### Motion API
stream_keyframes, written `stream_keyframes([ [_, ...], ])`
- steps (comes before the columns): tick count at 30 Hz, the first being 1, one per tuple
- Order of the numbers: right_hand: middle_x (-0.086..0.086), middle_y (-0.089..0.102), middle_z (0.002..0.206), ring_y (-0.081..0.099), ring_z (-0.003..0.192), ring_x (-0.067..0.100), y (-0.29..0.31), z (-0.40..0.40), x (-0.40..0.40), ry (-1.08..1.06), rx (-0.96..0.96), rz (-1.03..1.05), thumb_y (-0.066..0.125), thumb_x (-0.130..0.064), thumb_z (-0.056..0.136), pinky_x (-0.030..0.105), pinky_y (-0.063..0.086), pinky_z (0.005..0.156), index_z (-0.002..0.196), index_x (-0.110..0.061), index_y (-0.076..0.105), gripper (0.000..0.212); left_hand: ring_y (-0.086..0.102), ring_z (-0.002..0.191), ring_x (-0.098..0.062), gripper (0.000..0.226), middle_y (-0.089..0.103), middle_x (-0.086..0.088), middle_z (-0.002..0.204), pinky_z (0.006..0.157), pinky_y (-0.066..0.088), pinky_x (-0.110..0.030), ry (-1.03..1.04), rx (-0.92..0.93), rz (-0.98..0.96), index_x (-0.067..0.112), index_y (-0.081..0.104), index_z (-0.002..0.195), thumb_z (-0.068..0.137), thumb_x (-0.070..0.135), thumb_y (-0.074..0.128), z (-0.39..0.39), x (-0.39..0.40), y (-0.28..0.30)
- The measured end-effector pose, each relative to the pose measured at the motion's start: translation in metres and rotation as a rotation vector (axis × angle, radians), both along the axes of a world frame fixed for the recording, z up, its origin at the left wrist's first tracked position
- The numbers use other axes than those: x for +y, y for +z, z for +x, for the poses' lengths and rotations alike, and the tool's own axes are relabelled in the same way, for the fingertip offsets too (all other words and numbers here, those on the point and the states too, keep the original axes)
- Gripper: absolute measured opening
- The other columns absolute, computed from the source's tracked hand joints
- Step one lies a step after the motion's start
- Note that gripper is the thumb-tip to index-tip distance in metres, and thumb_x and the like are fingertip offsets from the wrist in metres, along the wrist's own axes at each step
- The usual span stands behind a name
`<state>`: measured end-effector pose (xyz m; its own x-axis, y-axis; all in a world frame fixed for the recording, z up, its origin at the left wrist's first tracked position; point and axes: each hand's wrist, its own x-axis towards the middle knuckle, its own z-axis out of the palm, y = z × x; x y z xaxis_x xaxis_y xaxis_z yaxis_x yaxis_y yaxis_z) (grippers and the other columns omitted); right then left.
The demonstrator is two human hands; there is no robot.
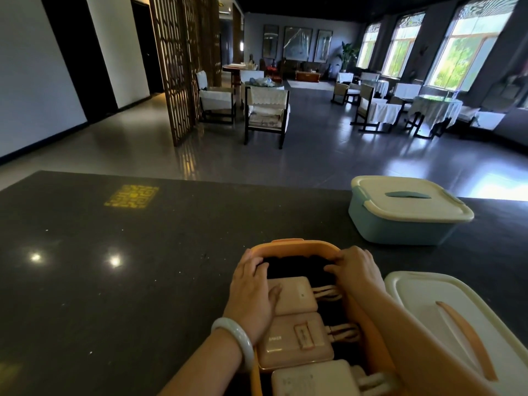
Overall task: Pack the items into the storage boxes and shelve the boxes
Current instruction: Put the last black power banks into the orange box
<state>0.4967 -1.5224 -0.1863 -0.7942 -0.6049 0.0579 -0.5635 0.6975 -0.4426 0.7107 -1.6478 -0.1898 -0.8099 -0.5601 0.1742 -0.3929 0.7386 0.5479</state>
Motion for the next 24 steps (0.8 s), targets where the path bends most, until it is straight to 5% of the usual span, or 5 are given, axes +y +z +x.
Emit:
stream_keyframes([
  [17,-0.006,0.058,0.101,0.057,0.098,0.013,0.003,0.001,-0.001,0.011,-0.111,-0.058,0.068,-0.030,0.085,0.037,0.054,0.085,0.108,-0.029,0.066,0.023,-0.004,0.146,-0.008,0.048,0.017,0.008,0.156,0.121,0.009,-0.033,0.009,-0.004,0.004,0.020,0.036,0.143,0.099,0.037,0.045,0.001,0.002,0.004],
  [24,-0.009,0.049,0.112,0.033,0.102,0.007,0.006,0.010,0.003,0.087,0.170,-0.122,0.065,-0.029,0.088,0.025,0.034,0.087,0.107,-0.027,0.069,0.020,-0.005,0.146,-0.008,0.048,0.018,0.008,0.156,0.119,0.008,-0.034,0.004,-0.004,0.016,0.020,0.037,0.143,0.099,0.039,0.042,0.001,0.000,0.001],
])
